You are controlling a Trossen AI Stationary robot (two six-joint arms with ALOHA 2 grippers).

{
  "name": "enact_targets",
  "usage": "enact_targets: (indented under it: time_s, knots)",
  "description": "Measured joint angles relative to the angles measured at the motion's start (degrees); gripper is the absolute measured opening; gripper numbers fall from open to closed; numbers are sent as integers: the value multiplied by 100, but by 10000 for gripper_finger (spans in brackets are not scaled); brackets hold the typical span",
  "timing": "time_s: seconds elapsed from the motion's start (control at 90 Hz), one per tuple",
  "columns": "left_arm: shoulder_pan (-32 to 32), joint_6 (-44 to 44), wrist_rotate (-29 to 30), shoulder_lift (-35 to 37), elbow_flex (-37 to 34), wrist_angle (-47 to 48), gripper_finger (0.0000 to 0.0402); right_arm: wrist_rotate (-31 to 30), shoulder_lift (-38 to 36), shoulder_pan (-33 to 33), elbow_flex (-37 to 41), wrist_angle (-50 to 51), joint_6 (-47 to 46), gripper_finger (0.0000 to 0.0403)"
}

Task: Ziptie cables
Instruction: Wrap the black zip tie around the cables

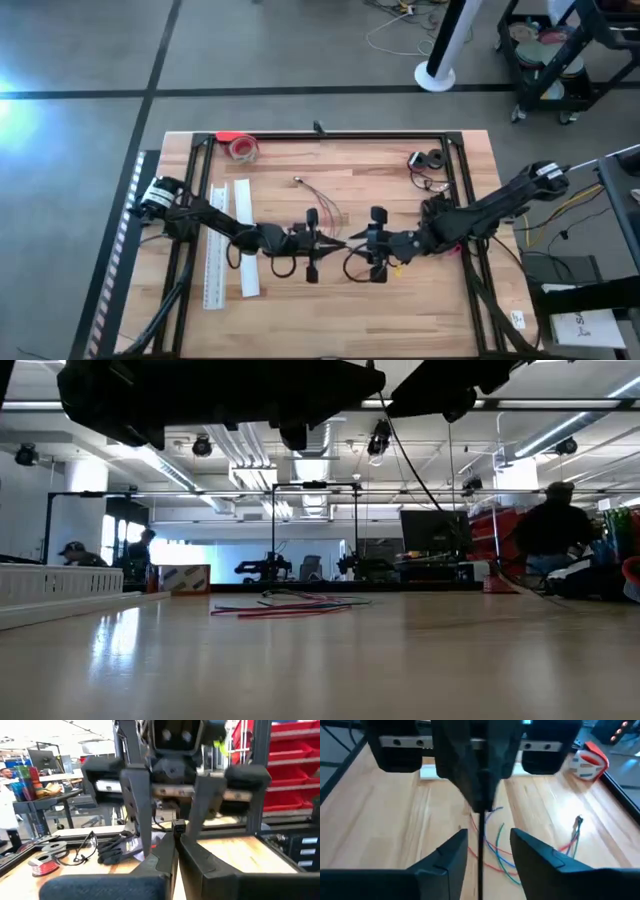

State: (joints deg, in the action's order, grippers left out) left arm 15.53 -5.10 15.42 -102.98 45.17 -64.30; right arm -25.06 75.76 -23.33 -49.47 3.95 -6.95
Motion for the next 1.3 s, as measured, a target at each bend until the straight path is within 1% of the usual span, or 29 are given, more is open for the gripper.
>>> enact_targets:
  time_s: [0.122, 0.222, 0.333, 0.456, 0.511, 0.567, 0.633, 0.689, 0.756, 0.833, 0.956, 1.022, 1.067, 1.156, 1.3]
  knots:
    - [-20, 5, -2, 105, -32, 355, 0, 3, -229, -45, -2, 323, -74, 145]
    - [-32, 59, 0, 366, -158, 685, 0, 4, -259, -66, -2, 656, -247, 147]
    - [-33, 271, -17, 634, -361, 1078, 0, 2, -160, -66, 3, 701, -365, 143]
    - [-33, 738, -203, 826, -649, 1343, 0, -26, 107, -66, 15, 634, -373, 135]
    - [-28, 1006, -330, 868, -783, 1385, 0, -166, 247, -40, 15, 565, -371, 130]
    - [-6, 1283, -434, 902, -917, 1400, 0, -444, 418, 32, 15, 434, -502, 125]
    - [44, 1574, -446, 931, -1065, 1445, 0, -818, 627, 205, 15, 302, -983, 121]
    - [107, 1744, -446, 945, -1168, 1442, 0, -871, 780, 450, 17, 217, -1486, 118]
    - [199, 1888, -450, 991, -1298, 1446, 0, -680, 971, 787, -3, 46, -1745, 118]
    - [309, 2058, -449, 1019, -1429, 1440, 0, -254, 1202, 1187, -2, -211, -1638, 127]
    - [481, 2271, -448, 1045, -1579, 1478, 0, 547, 1651, 1803, -6, -1060, -1273, 158]
    - [568, 2412, -446, 1045, -1671, 1458, 0, 829, 1961, 2128, -90, -1362, -1157, 176]
    - [621, 2503, -439, 1039, -1725, 1487, 0, 938, 2172, 2317, -224, -1417, -1056, 186]
    - [697, 2609, -403, 1019, -1804, 1475, 0, 956, 2601, 2624, -569, -1346, -812, 200]
    - [721, 2639, -389, 986, -1806, 1450, 0, 1185, 3321, 2952, -1192, -1221, -589, 205]
